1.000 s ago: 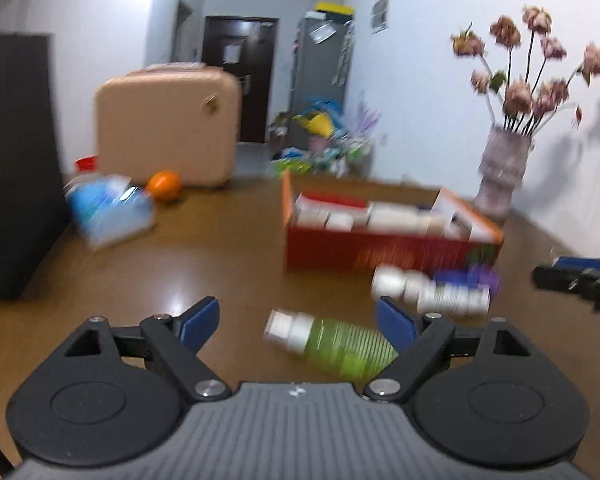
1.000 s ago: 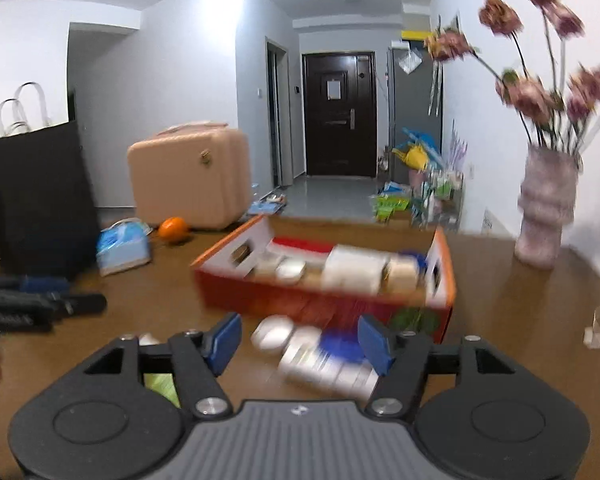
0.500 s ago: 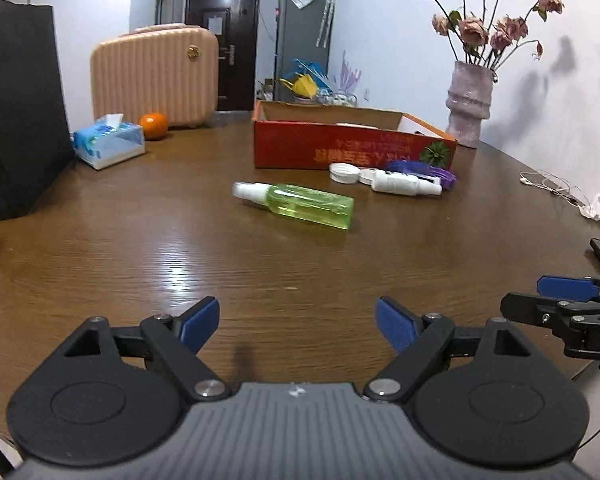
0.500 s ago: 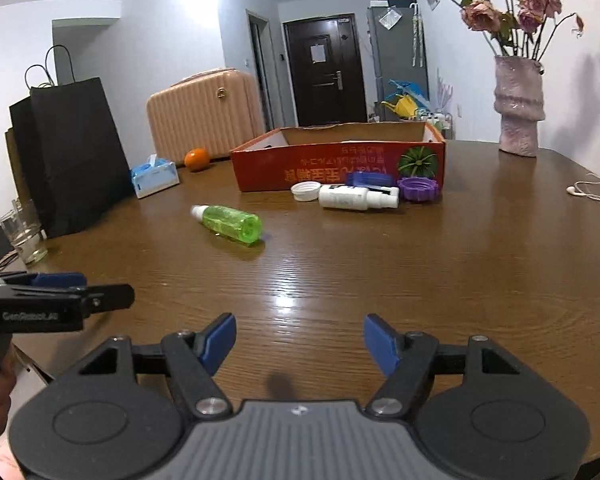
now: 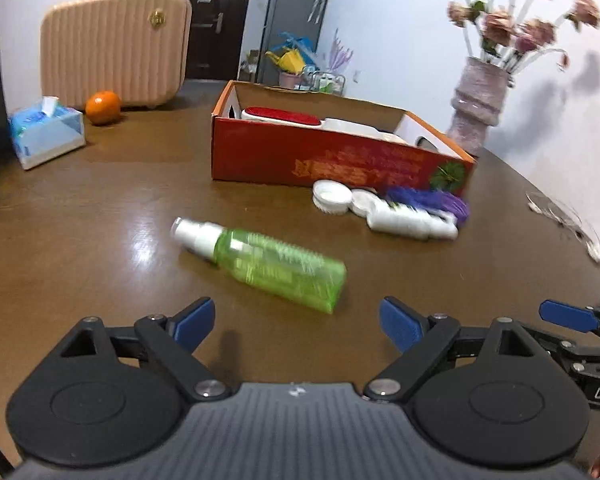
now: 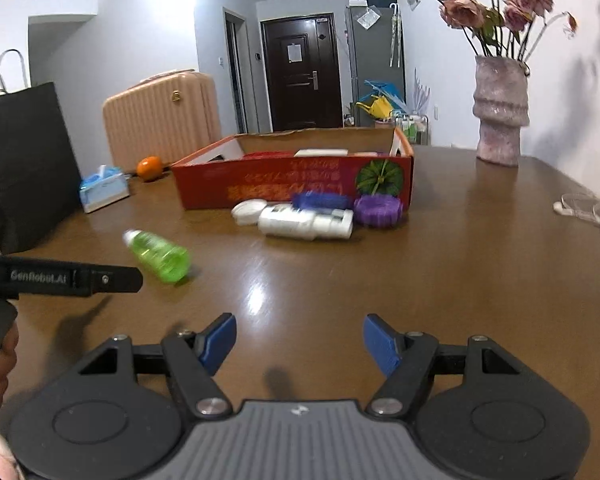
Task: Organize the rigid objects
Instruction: 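Grasp the green spray bottle with the left tool while the right tool grasps the white lotion bottle, then lower the spray bottle with the left tool into the box while the right tool places the lotion bottle in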
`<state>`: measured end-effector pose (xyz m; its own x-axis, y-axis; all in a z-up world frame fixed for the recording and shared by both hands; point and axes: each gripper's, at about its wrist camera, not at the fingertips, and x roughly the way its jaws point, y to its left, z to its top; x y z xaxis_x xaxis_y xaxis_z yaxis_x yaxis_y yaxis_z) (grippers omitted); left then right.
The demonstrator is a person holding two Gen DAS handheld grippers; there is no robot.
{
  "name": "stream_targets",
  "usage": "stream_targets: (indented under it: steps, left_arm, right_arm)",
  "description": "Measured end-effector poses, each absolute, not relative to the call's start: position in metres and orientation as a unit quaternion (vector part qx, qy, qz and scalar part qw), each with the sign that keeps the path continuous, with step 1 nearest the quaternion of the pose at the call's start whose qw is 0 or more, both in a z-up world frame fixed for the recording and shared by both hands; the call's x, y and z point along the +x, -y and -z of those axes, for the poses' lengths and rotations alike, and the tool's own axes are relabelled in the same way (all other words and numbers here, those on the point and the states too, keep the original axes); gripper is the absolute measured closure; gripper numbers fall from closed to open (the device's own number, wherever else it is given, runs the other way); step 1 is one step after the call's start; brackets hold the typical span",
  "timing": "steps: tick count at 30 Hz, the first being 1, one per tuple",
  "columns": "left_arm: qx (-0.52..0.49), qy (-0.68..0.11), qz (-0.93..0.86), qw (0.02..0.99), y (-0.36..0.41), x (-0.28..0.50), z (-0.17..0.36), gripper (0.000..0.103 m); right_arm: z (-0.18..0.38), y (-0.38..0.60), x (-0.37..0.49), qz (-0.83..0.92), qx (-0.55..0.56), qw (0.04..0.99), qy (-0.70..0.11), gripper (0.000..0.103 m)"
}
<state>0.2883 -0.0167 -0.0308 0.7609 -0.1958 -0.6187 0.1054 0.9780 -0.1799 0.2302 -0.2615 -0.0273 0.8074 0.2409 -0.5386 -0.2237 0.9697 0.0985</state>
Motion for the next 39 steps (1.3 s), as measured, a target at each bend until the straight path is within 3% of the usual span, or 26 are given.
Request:
stream_targets:
  steps: [9, 16, 22, 25, 28, 39]
  left_arm:
    - [-0.11, -0.364, 0.09, 0.921, 0.01, 0.363, 0.038, 0.014]
    - [-0.101, -0.359, 0.104, 0.922, 0.014, 0.376, 0.044, 0.041]
    - [-0.094, -0.352, 0.104, 0.926, 0.012, 0.373, 0.043, 0.061]
    - [-0.064, -0.35, 0.112, 0.928, 0.015, 0.36, 0.042, 0.063]
    - [-0.05, -0.35, 0.12, 0.927, 0.016, 0.341, 0.041, 0.067]
    - [-0.014, -0.308, 0.111, 0.945, 0.011, 0.273, 0.021, 0.071]
  right_arm:
    - [0.023, 0.268, 0.346, -0.144, 0.026, 0.943, -0.298, 0.034]
    - [0.039, 0.26, 0.4, -0.168, 0.048, 0.93, -0.323, 0.035]
    - [0.042, 0.25, 0.387, -0.17, 0.048, 0.93, -0.322, 0.067]
    - [0.045, 0.244, 0.367, -0.177, 0.045, 0.926, -0.331, 0.083]
    - [0.048, 0.234, 0.345, -0.184, 0.03, 0.927, -0.326, 0.089]
    - [0.018, 0.232, 0.258, -0.175, 0.016, 0.943, -0.282, 0.09]
